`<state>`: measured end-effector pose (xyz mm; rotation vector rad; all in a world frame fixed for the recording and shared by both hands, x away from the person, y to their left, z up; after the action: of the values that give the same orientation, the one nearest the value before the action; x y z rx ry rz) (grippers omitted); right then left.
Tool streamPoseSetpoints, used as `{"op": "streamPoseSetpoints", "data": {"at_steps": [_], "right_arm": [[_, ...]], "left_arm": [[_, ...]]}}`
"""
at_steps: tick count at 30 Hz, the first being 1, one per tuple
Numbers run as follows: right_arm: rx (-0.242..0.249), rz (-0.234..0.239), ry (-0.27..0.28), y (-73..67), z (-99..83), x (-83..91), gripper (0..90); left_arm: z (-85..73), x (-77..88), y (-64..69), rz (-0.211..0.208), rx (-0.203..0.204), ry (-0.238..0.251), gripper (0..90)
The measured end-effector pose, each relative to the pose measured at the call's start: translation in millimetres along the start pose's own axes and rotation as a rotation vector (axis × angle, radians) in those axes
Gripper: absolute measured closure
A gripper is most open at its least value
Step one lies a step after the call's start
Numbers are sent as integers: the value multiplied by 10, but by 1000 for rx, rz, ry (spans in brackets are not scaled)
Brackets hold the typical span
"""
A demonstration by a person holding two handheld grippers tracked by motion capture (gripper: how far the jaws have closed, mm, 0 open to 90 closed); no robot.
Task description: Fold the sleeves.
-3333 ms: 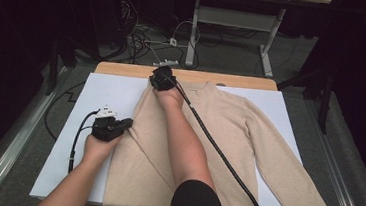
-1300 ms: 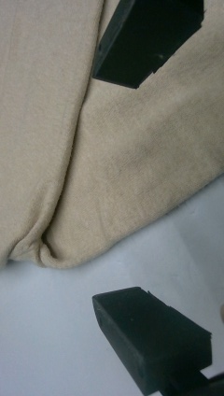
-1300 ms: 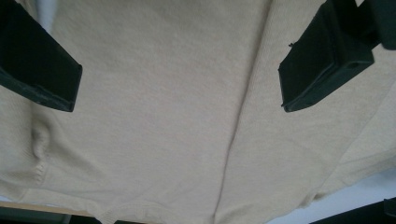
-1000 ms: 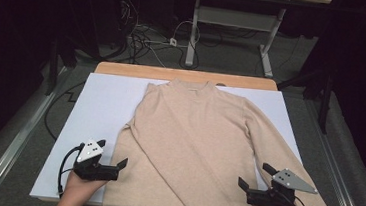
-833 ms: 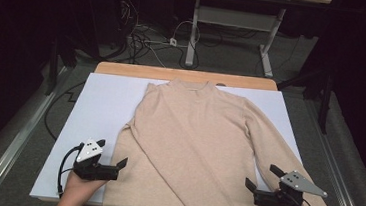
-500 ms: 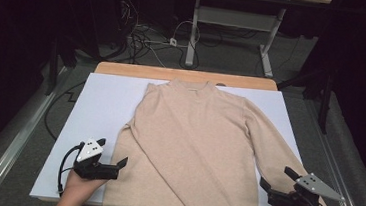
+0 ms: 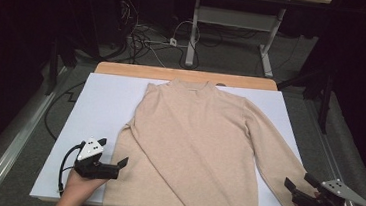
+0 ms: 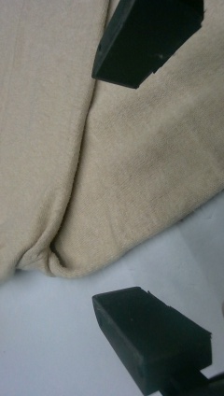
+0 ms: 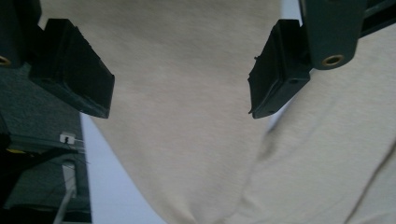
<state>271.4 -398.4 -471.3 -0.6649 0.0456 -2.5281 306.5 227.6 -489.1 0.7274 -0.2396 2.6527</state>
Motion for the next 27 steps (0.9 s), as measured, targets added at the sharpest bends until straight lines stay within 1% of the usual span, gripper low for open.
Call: {"op": "streamPoseSetpoints", "data": {"at_steps": [3, 6, 9, 11, 13, 15, 17, 20, 21, 23, 25, 27], "right_arm": [[-24, -28, -9, 106, -48, 42, 276], [-37, -62, -19, 195, -79, 83, 322], [-49, -93, -34, 273, -111, 119, 347], [-66, -105, -41, 337, -144, 137, 355], [-85, -108, -46, 384, -185, 136, 371], [-89, -102, -64, 413, -220, 110, 393], [-101, -81, -55, 421, -225, 108, 463], [-86, -69, -59, 399, -208, 118, 629], [-81, -68, -62, 387, -203, 117, 658], [-63, -89, -63, 374, -193, 127, 732], [-67, -84, -61, 373, -185, 139, 773], [-57, -82, -68, 357, -182, 133, 836]], "left_arm": [[0, 0, 0, -2, 0, 0, 0], [-2, 2, 4, -4, -1, 0, 0], [-2, 2, 6, -5, 0, 0, 0], [-2, 2, 4, -4, 2, 0, 0], [-2, 0, 3, -5, 3, -2, 0], [-2, -3, 3, -4, 3, -4, 0], [-3, -2, 3, -4, 3, -3, 0], [-3, -2, 6, -2, 3, -3, 0], [-3, -3, 6, -1, 2, -4, 0], [-3, -3, 4, -2, 4, -4, 0], [-4, -2, 3, -2, 4, -3, 0], [-4, -2, 3, -2, 5, -3, 0]]}}
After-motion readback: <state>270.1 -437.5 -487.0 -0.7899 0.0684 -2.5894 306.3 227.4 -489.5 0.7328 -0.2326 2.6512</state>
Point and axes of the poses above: each handheld gripper's, and its own axes: x roughly backward along the jaws, z roughly out of its top, y roughly to its right, the point moved 1 cm from there along -x, roughly forward along the jaws, and after that the axes turned 13 degrees about z, right-handed, at the moved point
